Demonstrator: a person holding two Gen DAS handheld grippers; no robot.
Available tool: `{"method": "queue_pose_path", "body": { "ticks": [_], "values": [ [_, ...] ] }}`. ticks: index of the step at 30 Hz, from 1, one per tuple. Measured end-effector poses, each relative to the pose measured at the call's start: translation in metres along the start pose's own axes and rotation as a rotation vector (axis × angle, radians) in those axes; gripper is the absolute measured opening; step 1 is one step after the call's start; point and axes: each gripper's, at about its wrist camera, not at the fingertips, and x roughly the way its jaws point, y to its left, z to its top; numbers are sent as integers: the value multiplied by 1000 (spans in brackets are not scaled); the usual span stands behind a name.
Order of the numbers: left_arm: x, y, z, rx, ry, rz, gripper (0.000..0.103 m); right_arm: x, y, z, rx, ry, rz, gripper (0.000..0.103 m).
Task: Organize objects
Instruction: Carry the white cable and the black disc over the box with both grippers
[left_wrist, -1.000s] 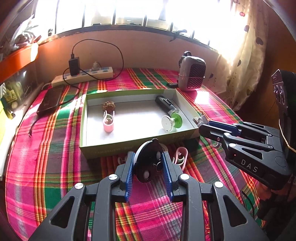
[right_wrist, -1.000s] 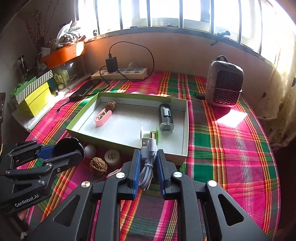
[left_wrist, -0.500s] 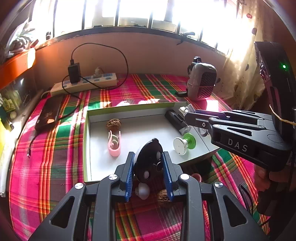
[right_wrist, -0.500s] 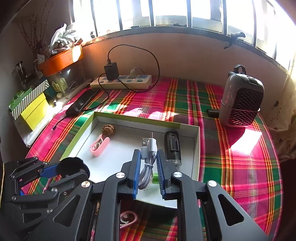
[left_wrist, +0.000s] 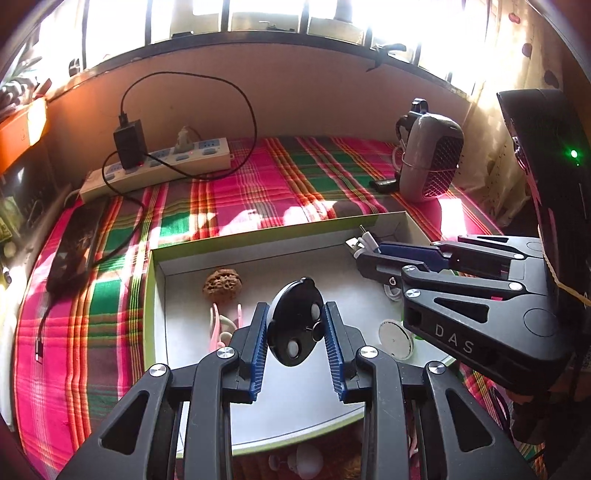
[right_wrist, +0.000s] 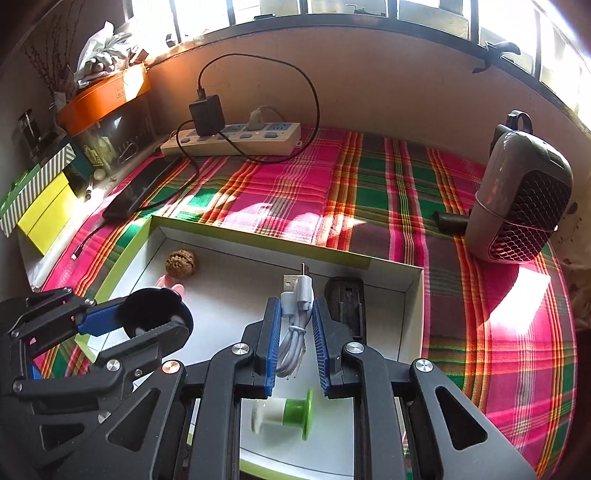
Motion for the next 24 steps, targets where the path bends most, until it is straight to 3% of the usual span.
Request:
{"method": "queue_pose_path", "body": {
  "ticks": [7, 24],
  "values": [
    [21, -4, 4, 30, 40, 14, 22, 15, -5, 4, -1, 28, 1, 19],
    [33, 0, 4, 19, 54, 25, 21, 27, -5, 8, -4, 36, 5, 19]
  ]
}}
